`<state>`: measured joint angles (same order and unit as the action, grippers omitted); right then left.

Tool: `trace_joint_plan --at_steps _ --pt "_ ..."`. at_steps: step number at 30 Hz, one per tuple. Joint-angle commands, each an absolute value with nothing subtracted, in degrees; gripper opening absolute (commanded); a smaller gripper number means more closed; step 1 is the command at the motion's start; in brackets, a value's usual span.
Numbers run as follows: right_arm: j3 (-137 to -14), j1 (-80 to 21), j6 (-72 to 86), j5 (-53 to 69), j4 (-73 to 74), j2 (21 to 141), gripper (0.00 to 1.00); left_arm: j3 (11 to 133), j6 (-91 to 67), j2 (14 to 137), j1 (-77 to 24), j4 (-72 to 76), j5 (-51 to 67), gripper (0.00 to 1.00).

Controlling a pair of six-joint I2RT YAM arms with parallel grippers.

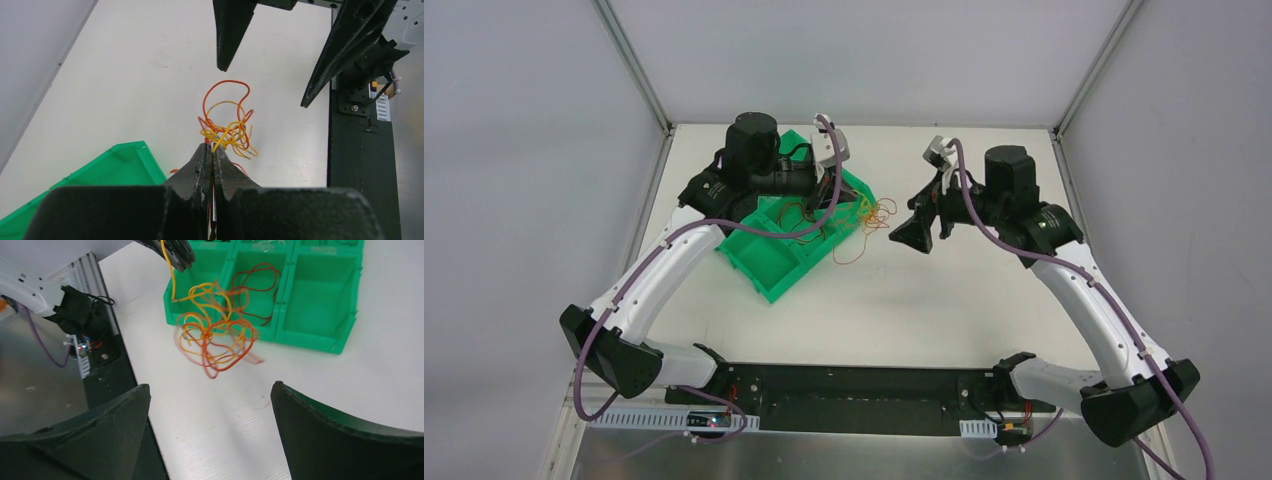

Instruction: Untangle the cables

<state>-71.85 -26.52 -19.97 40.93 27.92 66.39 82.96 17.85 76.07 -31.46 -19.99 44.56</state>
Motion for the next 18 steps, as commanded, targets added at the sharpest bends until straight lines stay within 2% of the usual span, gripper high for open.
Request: trace_joint_plan --at_steps 1,7,9,13,18 --pt "-70.4 -26.7 -31.0 38.1 22.9 63.0 0.93 83.9 20.1 75.5 -31.7 -19.6 49.6 0.00" --pt "-72.2 -28.4 -41.6 39.0 26.0 63.9 0.89 85.4 20.1 77.0 -31.9 -20.1 54.0 0.00" --pt "-72.8 -29.3 -42.8 39.1 26.0 64.8 0.84 85.7 20.1 77.6 -32.2 -20.1 54.2 0.00" --pt "-73.5 -31.2 -45.3 39.7 26.5 65.9 0.61 86.2 20.0 78.3 -32.6 -20.1 54.0 0.00" --pt "-74.7 -31.9 -48.2 39.8 28.8 67.3 0.22 86.7 19.4 78.5 -32.7 -20.2 52.9 0.00"
